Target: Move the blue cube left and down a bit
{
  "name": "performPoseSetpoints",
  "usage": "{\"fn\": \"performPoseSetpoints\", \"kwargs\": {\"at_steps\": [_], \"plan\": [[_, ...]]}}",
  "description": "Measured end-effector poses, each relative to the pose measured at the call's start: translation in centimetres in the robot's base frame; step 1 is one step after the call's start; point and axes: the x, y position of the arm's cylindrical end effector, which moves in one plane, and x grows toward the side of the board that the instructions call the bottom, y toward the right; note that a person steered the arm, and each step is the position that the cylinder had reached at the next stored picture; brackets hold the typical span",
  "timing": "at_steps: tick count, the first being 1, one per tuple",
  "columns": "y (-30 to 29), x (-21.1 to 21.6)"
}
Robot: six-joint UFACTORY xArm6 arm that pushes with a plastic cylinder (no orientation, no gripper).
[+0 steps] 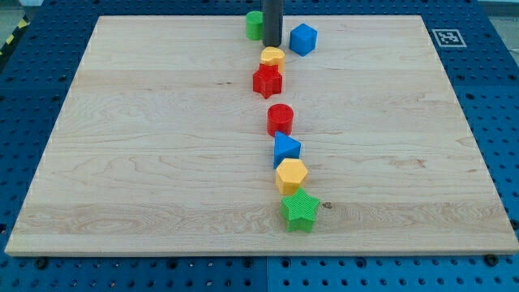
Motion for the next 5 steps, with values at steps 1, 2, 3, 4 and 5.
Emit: {"fn": "performPoseSetpoints", "kwargs": {"at_steps": [1,2,3,4,5], "plan": [[4.9,-0.6],[7.8,-0.2],[7.8,2.1],[8.5,5.4],[12.4,8.3]]}}
